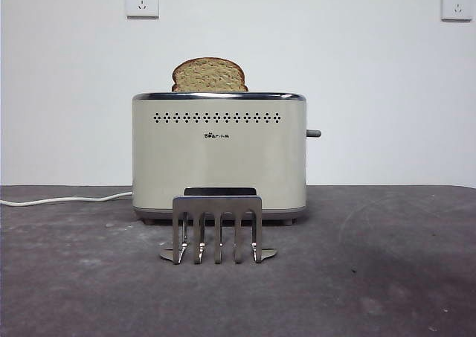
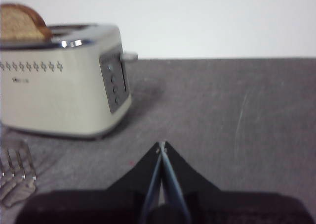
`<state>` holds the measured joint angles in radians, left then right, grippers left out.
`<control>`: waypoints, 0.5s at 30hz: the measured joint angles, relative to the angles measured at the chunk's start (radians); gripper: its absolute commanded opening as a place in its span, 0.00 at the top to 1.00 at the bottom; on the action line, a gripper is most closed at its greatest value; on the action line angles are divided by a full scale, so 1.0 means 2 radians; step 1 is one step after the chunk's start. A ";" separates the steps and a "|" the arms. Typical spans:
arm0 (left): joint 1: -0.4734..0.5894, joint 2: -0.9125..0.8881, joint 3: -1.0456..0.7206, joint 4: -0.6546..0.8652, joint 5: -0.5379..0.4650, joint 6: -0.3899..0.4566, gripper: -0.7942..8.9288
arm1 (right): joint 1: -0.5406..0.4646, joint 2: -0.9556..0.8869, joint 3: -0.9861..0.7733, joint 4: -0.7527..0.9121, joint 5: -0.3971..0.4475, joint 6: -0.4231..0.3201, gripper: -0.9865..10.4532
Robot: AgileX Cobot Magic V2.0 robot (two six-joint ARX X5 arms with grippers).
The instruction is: Pick up a slice of bread from the rack,put the bread on the toaster,press the button
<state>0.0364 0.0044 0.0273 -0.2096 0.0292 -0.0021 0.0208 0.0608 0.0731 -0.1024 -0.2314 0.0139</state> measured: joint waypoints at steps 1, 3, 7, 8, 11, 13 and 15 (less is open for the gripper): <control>0.000 0.000 0.000 0.000 0.000 0.000 0.92 | 0.000 -0.005 -0.007 0.000 0.000 0.003 0.91; 0.000 0.000 0.000 0.000 0.000 0.000 0.92 | 0.000 -0.018 -0.022 -0.003 0.000 0.010 0.91; 0.000 0.000 0.000 0.000 0.000 0.000 0.92 | 0.000 -0.028 -0.029 -0.021 0.007 0.016 0.91; 0.000 0.000 0.000 0.000 0.000 0.000 0.92 | 0.000 -0.028 -0.029 -0.022 0.011 0.017 0.91; 0.000 0.000 0.000 0.000 0.000 0.000 0.92 | 0.000 -0.028 -0.029 -0.026 0.012 0.018 0.91; 0.000 0.000 0.000 0.000 0.000 0.000 0.92 | 0.000 -0.028 -0.028 -0.027 0.013 0.022 0.91; 0.000 0.000 0.000 0.000 0.000 0.000 0.92 | 0.000 -0.028 -0.028 -0.027 0.013 0.030 0.91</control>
<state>0.0364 0.0044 0.0273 -0.2096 0.0292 -0.0021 0.0208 0.0040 0.0162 -0.1558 -0.2058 0.0742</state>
